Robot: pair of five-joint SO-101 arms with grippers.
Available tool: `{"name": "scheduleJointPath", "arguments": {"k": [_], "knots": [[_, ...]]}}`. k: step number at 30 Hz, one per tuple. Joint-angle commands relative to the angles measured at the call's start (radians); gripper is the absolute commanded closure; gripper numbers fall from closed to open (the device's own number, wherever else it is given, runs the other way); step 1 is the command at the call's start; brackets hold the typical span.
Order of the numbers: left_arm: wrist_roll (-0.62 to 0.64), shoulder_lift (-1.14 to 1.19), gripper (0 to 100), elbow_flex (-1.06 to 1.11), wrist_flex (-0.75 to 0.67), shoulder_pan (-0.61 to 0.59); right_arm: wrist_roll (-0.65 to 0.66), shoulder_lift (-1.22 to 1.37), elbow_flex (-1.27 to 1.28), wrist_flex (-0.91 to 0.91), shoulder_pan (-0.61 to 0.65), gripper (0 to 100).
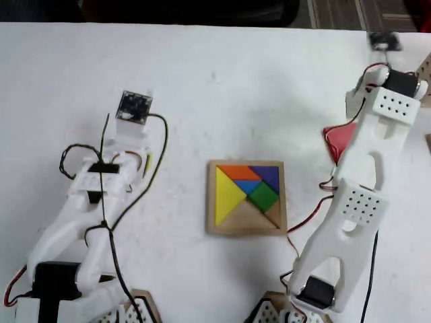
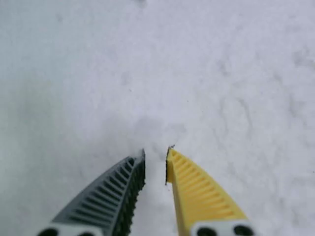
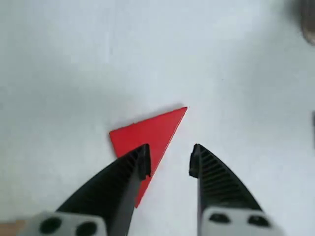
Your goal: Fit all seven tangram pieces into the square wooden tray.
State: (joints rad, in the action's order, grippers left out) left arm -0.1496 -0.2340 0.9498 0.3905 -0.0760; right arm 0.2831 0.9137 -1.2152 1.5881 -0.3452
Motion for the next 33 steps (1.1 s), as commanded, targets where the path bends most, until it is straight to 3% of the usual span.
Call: {"name": "scheduleJointPath", "arguments": {"k": [1,6,13,33], "knots": [[-0.011,-0.013,89,-0.003,-0.017,0.024,-0.206,-0.001,-0.021,-0.056,0.013,86.5],[-0.011,-0.013,89,-0.003,-0.017,0.024,-0.267,0.122,0.000,-0.177,0.065,95.4],[-0.011,-0.013,89,-0.003,-0.017,0.024,-0.132,0.219,-0.003,-0.255,0.122,98.1],[-0.011,-0.013,89,-0.003,-0.020,0.024,0.044,0.180,-0.064,0.122,-0.030,98.1]]}}
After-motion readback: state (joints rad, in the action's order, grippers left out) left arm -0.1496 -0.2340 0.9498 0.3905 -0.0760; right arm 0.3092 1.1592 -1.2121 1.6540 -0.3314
